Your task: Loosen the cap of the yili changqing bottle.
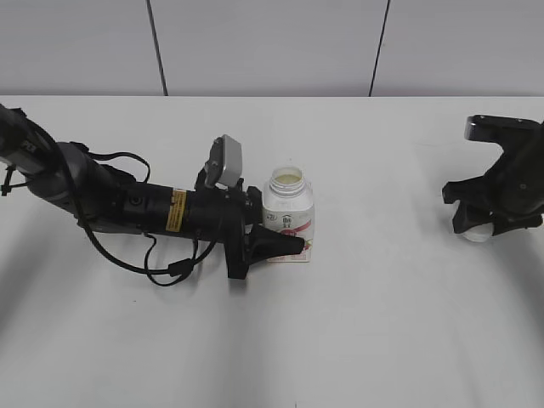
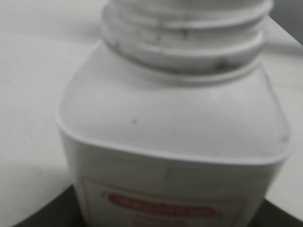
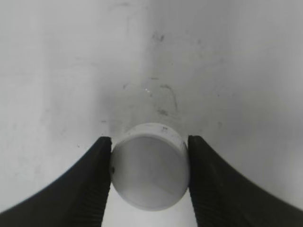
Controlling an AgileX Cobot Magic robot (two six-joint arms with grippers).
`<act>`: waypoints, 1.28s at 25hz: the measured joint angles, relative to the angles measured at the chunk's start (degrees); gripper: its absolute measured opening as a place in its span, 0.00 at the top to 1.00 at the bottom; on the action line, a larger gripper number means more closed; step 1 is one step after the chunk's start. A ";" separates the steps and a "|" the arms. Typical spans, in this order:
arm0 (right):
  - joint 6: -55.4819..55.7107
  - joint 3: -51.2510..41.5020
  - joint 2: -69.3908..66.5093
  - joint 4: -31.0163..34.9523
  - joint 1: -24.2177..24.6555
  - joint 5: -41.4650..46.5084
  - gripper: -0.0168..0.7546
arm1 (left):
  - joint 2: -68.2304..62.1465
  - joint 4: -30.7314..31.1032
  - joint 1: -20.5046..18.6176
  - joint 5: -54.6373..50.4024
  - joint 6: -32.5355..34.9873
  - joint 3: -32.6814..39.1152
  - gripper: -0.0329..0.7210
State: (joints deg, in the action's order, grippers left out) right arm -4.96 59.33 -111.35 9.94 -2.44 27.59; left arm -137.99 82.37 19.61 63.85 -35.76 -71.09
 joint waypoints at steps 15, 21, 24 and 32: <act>0.04 1.54 -1.48 0.00 0.00 1.06 0.30 | 0.00 0.04 0.00 -0.06 0.00 0.00 0.46; 0.04 1.54 -1.17 0.07 0.00 2.64 0.27 | 0.00 0.04 0.00 -0.06 0.00 0.00 0.46; 0.04 1.73 0.78 0.02 0.00 2.89 0.27 | 0.00 0.04 0.00 -0.06 0.00 0.00 0.46; 0.04 3.67 6.68 0.13 0.00 2.77 0.27 | 0.00 -0.06 0.00 -0.06 0.00 0.00 0.46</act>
State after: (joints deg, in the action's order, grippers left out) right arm -4.92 62.99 -104.67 10.07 -2.44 30.36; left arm -137.99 82.31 19.61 63.79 -35.76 -71.09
